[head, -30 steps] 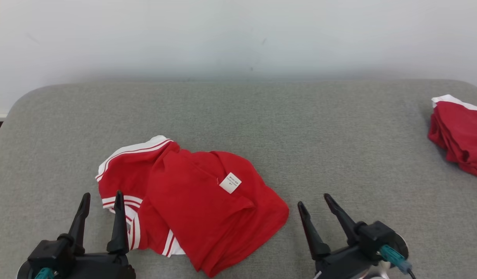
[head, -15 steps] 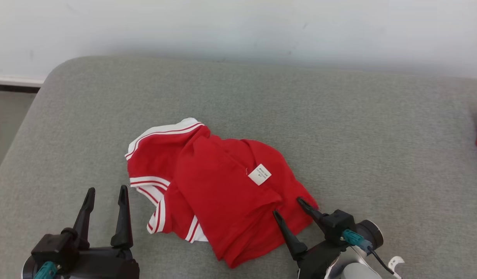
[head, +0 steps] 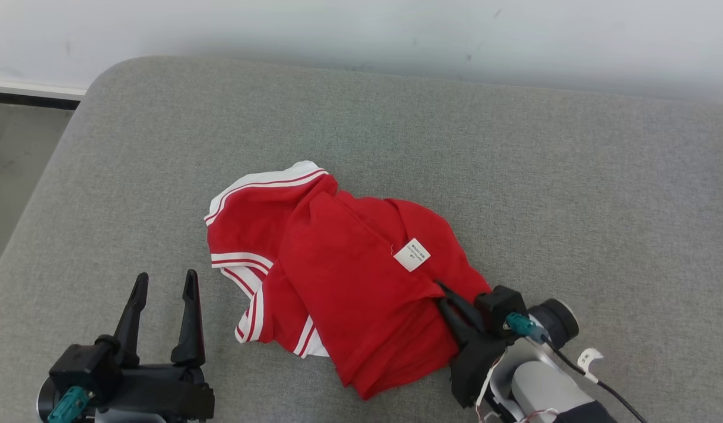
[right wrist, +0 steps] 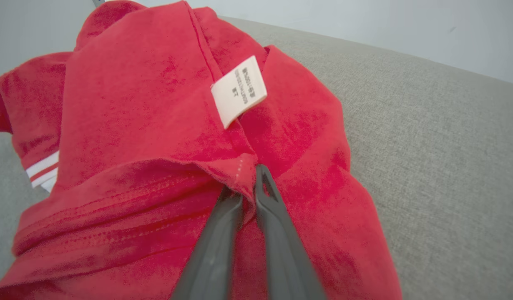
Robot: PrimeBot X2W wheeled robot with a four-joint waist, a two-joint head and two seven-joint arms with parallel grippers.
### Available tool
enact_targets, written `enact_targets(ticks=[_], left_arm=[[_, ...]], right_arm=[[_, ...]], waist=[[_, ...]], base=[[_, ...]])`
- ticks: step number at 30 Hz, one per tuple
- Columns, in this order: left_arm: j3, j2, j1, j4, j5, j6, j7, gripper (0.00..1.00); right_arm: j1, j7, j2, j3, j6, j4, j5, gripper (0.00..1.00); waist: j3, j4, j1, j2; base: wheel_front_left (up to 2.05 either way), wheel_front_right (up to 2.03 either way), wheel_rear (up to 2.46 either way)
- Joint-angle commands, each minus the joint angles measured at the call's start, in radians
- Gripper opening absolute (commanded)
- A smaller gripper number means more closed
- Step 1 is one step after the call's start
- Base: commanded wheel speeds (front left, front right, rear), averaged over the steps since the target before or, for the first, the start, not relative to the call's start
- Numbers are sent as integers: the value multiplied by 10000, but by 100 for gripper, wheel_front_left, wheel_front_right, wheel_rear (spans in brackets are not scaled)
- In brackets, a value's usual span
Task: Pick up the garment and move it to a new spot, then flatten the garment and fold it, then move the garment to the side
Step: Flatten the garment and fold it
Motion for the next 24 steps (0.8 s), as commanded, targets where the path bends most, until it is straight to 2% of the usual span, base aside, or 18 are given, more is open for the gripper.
enact_targets(ticks=[1, 5, 13, 18, 24], left_arm=[[10, -11, -115, 24, 61, 11, -5, 100], [68, -20, 1, 74, 94, -8, -5, 100], [109, -27, 200, 167, 120, -30, -5, 100], [9, -28, 160, 237, 40, -53, -5, 100], [-351, -26, -75, 323, -135, -74, -5, 100]], right_arm=[[-155, -53, -1, -102, -29, -15, -101, 0], [-52, -54, -132, -604, -29, -422, -177, 0], [301, -57, -753, -2419, -29, -2030, 23, 0], [-347, -59, -1573, -3106, -29, -2396, -61, 0], [-2021, 171, -2702, -3204, -30, -2167, -185, 0]], waist=[[6, -6, 0, -1], [-82, -110, 0, -1], [-341, -499, 0, -1], [-372, -584, 0, -1], [-89, -314, 0, -1]], base=[[0, 0, 0], [0, 0, 0], [0, 0, 0], [0, 0, 0], [0, 0, 0]])
